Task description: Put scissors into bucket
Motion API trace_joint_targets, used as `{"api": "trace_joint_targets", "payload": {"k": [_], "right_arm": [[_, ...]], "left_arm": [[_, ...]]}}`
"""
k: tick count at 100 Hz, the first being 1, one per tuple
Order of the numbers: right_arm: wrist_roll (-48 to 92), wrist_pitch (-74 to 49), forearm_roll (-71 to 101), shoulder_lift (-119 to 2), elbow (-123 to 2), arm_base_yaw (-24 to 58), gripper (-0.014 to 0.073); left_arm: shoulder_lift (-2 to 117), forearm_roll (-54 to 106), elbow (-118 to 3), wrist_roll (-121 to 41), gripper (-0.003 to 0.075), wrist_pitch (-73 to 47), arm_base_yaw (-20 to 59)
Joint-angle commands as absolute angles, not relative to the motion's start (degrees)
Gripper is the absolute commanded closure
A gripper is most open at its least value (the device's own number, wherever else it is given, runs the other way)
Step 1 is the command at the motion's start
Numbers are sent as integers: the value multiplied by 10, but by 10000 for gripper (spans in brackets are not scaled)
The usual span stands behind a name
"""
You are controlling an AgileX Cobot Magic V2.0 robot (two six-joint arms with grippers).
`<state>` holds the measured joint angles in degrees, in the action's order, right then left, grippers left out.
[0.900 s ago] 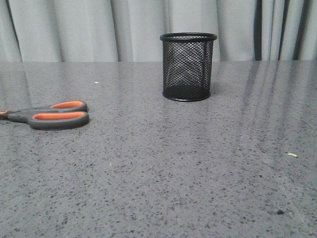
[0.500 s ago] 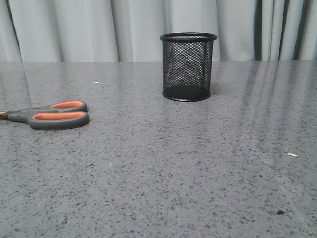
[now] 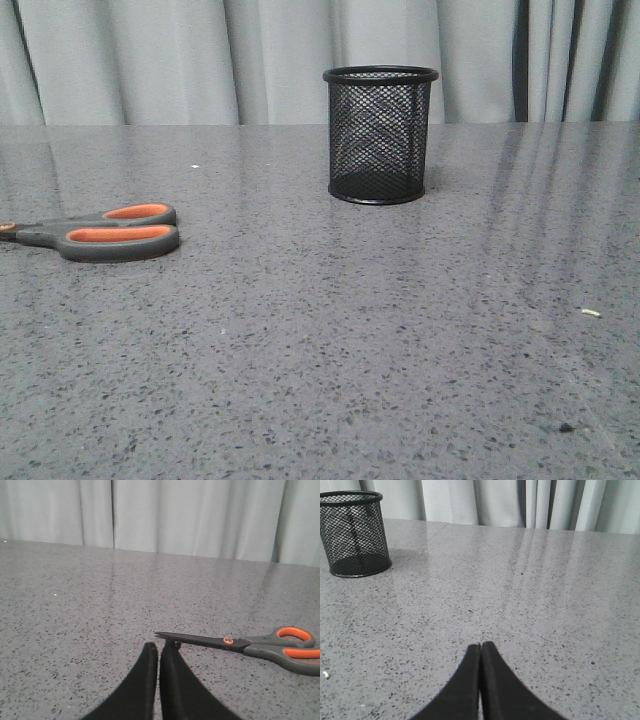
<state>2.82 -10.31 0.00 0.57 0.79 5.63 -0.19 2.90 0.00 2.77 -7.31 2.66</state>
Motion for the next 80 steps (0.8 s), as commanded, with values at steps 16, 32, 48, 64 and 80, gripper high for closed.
{"api": "trace_joint_targets", "payload": {"k": [16, 32, 48, 64, 80], "right_arm": [[27, -60, -9, 19, 11, 52, 659], [27, -60, -9, 19, 11, 52, 659], [27, -60, -9, 19, 11, 52, 659], [27, -59, -9, 19, 11, 52, 659], [27, -37, 42, 19, 11, 52, 659]], "left_arm": [[-16, 33, 23, 31, 740, -26, 25], [-16, 33, 23, 31, 740, -26, 25], [-16, 33, 23, 31, 740, -26, 25], [-16, 33, 23, 31, 740, -26, 25], [-16, 55, 23, 31, 740, -18, 25]]}}
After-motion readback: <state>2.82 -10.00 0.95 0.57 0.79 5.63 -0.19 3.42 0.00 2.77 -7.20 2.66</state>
